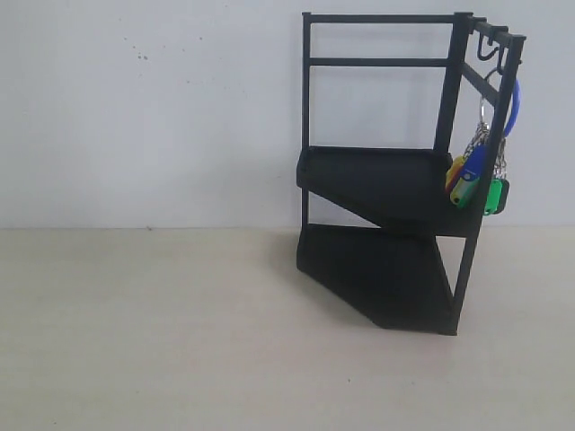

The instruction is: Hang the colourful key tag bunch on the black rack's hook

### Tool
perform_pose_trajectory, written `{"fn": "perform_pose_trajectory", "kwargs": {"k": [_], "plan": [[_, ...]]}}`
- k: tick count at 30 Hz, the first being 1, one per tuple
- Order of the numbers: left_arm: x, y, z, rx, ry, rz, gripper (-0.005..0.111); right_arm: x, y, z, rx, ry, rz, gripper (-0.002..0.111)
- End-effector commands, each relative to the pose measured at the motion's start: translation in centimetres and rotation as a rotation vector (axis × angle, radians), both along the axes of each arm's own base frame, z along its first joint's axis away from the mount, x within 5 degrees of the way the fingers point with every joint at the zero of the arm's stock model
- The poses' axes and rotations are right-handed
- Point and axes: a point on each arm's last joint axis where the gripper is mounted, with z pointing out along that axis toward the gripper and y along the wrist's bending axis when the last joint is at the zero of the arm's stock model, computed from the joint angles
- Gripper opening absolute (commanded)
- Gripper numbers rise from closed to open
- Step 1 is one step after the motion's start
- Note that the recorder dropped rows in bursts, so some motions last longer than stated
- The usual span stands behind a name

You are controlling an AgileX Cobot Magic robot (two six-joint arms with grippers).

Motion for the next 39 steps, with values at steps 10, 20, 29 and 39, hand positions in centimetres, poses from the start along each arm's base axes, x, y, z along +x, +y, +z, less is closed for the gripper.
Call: {"fn": "perform_pose_trajectory", "kwargs": {"k": [10, 20, 29, 39], "plan": [[0.04, 0.00, 0.15, -0.007, -0.008, 0.003, 0.004, -0.22, -0.45, -0.99, 0.036, 0.109, -0.057, 0.000], [0.04, 0.00, 0.15, -0.007, -0.008, 0.003, 0.004, -0.21, -0.44, -0.97, 0.019, 0.106, -0.052, 0.000], [0.04, 0.00, 0.15, -0.007, -0.008, 0.003, 0.004, -0.22, -0.42, -1.00, 0.026, 0.110, -0.051, 0.000], [0.04, 0.00, 0.15, -0.007, -0.008, 0.003, 0.004, -0.23, -0.41, -1.05, 0.037, 0.117, -0.052, 0.000]]}}
